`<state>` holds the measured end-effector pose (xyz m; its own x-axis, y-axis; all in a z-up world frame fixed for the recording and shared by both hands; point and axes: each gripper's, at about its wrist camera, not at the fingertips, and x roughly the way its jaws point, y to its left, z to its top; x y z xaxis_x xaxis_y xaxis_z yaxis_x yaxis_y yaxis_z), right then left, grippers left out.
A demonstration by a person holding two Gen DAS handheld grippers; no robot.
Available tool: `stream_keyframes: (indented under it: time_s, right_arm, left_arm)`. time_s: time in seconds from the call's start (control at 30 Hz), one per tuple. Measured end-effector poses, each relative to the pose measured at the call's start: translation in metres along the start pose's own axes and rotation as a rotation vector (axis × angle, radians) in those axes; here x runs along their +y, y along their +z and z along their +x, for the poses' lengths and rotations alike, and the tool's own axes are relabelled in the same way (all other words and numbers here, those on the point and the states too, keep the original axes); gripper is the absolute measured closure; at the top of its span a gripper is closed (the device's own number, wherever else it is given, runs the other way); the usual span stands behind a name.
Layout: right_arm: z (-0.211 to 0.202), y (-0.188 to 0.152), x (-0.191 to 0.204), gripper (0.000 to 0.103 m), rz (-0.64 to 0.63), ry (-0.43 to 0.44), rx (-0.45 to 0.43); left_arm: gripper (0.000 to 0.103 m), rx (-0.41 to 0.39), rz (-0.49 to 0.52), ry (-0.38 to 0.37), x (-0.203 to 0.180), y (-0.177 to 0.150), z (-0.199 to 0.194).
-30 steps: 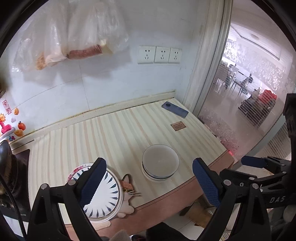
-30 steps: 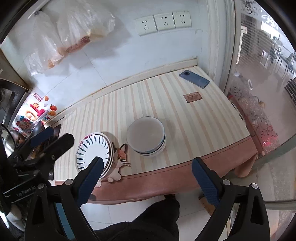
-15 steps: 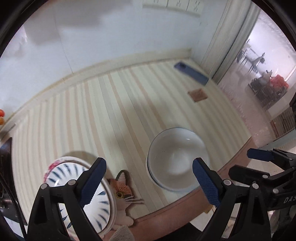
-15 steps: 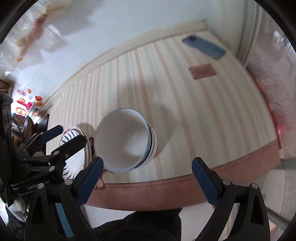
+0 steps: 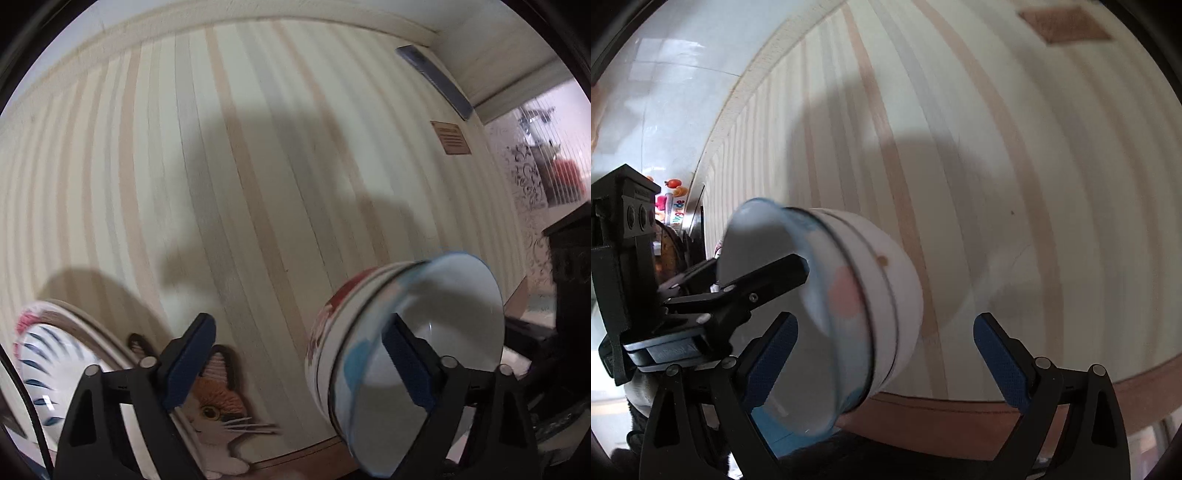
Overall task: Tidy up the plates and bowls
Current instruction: 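Grasp the rim of the nested bowl stack with the right gripper, then carry the nested bowls with the right gripper over the plate stack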
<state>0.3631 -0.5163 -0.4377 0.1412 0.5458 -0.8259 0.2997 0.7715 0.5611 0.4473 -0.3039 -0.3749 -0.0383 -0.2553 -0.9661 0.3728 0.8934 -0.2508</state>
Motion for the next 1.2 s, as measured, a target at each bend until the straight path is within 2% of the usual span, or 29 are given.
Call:
stream_keyframes:
  time_s: [0.13,0.2,0.23,0.3,0.33,0.43,0.77,1.0,1.2]
  right_arm:
    - [0.015,0.006,-0.007,0.029,0.023,0.044,0.035]
    - [0.018,0.007,-0.009,0.045,0.028,0.072,0.035]
    - [0.021,0.008,-0.011,0.047,0.047,0.106,0.047]
    - [0.022,0.01,-0.011,0.047,0.043,0.106,0.046]
    - [0.022,0.009,-0.011,0.047,0.038,0.104,0.044]
    - [0.023,0.008,-0.011,0.047,0.044,0.11,0.043]
    - [0.021,0.002,-0.008,0.047,0.054,0.123,0.071]
    - [0.016,-0.003,0.021,0.047,0.027,0.117,0.087]
    - [0.015,-0.01,0.064,0.047,-0.005,0.12,0.084]
  left_arm:
    - [0.027,0.037,-0.026,-0.078,0.002,0.005,0.01]
    - [0.027,0.049,-0.042,-0.127,0.002,0.006,0.014]
    - [0.03,0.055,-0.045,-0.136,0.001,0.008,0.015]
    - [0.04,0.059,-0.052,-0.182,-0.002,0.009,0.016]
    - [0.051,0.062,-0.048,-0.201,-0.005,0.01,0.016]
    - [0.051,0.057,-0.033,-0.168,-0.015,0.011,0.015]
    - [0.051,0.051,-0.09,-0.142,-0.012,0.005,0.005]
    - [0.051,0.027,-0.124,-0.143,-0.004,-0.007,-0.014]
    - [0.051,-0.011,-0.143,-0.145,0.018,-0.02,-0.045]
